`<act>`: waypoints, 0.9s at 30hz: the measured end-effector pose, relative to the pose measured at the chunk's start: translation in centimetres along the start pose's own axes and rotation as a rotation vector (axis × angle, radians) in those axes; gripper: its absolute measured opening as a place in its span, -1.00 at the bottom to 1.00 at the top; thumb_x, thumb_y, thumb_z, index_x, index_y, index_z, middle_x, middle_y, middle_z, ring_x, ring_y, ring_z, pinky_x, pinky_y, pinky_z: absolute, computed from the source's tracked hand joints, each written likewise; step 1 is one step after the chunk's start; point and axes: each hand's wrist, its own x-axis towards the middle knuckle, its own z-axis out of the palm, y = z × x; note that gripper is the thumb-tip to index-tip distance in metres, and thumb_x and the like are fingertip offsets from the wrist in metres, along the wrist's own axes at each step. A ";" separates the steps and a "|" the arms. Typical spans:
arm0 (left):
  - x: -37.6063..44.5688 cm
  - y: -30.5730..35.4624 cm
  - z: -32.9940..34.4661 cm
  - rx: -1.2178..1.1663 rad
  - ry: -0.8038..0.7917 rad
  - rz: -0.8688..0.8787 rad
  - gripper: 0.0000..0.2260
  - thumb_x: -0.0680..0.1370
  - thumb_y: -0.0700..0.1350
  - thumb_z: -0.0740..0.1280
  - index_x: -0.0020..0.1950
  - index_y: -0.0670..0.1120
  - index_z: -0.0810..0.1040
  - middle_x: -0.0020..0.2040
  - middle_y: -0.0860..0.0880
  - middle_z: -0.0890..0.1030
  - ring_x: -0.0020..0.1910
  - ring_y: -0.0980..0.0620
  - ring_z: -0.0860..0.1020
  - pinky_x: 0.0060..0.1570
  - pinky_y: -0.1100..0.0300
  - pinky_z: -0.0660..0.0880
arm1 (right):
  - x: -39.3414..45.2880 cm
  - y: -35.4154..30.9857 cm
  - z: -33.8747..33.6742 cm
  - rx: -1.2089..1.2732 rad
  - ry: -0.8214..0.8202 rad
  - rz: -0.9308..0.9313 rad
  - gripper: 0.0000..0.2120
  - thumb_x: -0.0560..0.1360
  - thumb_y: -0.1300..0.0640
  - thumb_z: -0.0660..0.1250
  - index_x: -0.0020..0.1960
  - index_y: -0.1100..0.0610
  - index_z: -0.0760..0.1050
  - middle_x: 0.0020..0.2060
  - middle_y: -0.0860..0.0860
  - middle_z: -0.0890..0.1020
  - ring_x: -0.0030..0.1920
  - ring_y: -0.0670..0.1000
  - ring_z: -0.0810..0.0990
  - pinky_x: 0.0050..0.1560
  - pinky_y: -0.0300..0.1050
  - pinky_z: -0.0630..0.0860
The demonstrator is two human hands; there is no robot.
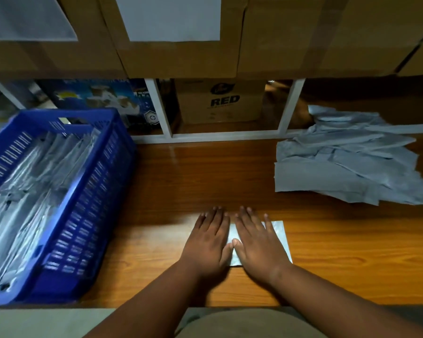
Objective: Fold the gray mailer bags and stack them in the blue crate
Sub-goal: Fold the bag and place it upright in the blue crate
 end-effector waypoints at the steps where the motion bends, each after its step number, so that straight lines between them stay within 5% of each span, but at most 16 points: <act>1: 0.0 -0.1 0.2 -0.007 0.018 0.000 -0.33 0.73 0.23 -0.03 0.74 -0.12 0.03 0.73 -0.20 0.04 0.72 -0.18 -0.03 0.66 -0.17 -0.04 | 0.0 0.0 0.0 -0.003 0.012 0.004 -0.31 0.72 -0.26 -0.13 0.76 0.04 -0.05 0.74 0.04 -0.10 0.72 0.05 -0.23 0.68 0.29 -0.14; 14: 0.3 0.1 0.4 -0.002 -0.006 0.012 -0.31 0.69 0.20 -0.01 0.75 -0.09 -0.05 0.74 -0.23 -0.04 0.72 -0.21 -0.11 0.64 -0.24 -0.03 | 0.3 -0.2 0.4 -0.040 -0.006 0.005 -0.31 0.71 -0.26 -0.12 0.75 0.03 -0.08 0.73 0.09 -0.12 0.72 0.12 -0.23 0.66 0.36 -0.08; 20: 0.0 0.7 -1.4 0.011 -0.047 -0.011 -0.29 0.69 0.25 -0.06 0.74 -0.13 0.01 0.73 -0.24 0.04 0.71 -0.24 -0.01 0.63 -0.22 0.01 | -0.1 -0.6 -0.7 0.012 -0.029 0.013 -0.31 0.70 -0.30 -0.21 0.75 -0.05 -0.14 0.73 0.03 -0.19 0.70 0.08 -0.31 0.63 0.27 -0.24; 23: 0.0 0.8 -3.6 -0.003 -0.021 -0.087 -0.21 0.62 0.34 0.07 0.71 -0.12 0.10 0.58 -0.19 0.33 0.51 -0.23 0.33 0.46 -0.14 0.34 | 0.1 -0.3 -1.4 0.047 -0.059 0.020 -0.29 0.67 -0.32 -0.11 0.74 -0.04 0.03 0.74 0.06 -0.02 0.73 0.11 -0.16 0.65 0.24 -0.21; 25: 0.5 0.2 -4.8 -0.039 -0.067 -0.168 -0.17 0.53 0.37 0.23 0.66 -0.08 0.19 0.42 -0.13 0.46 0.35 -0.20 0.46 0.31 -0.11 0.46 | 0.6 -0.5 -2.8 0.056 -0.058 -0.001 -0.33 0.61 -0.34 0.04 0.62 -0.04 0.27 0.67 0.10 0.22 0.69 0.17 0.09 0.67 0.23 -0.02; 27: 0.9 -0.9 -6.0 -0.140 -0.137 -0.228 -0.36 0.48 0.24 0.41 0.47 -0.02 0.38 0.30 -0.10 0.55 0.26 -0.19 0.55 0.21 -0.07 0.53 | 1.3 -0.8 -4.4 0.035 -0.072 -0.042 -0.39 0.55 -0.36 0.17 0.48 -0.06 0.35 0.50 0.06 0.38 0.55 0.18 0.30 0.61 0.24 0.13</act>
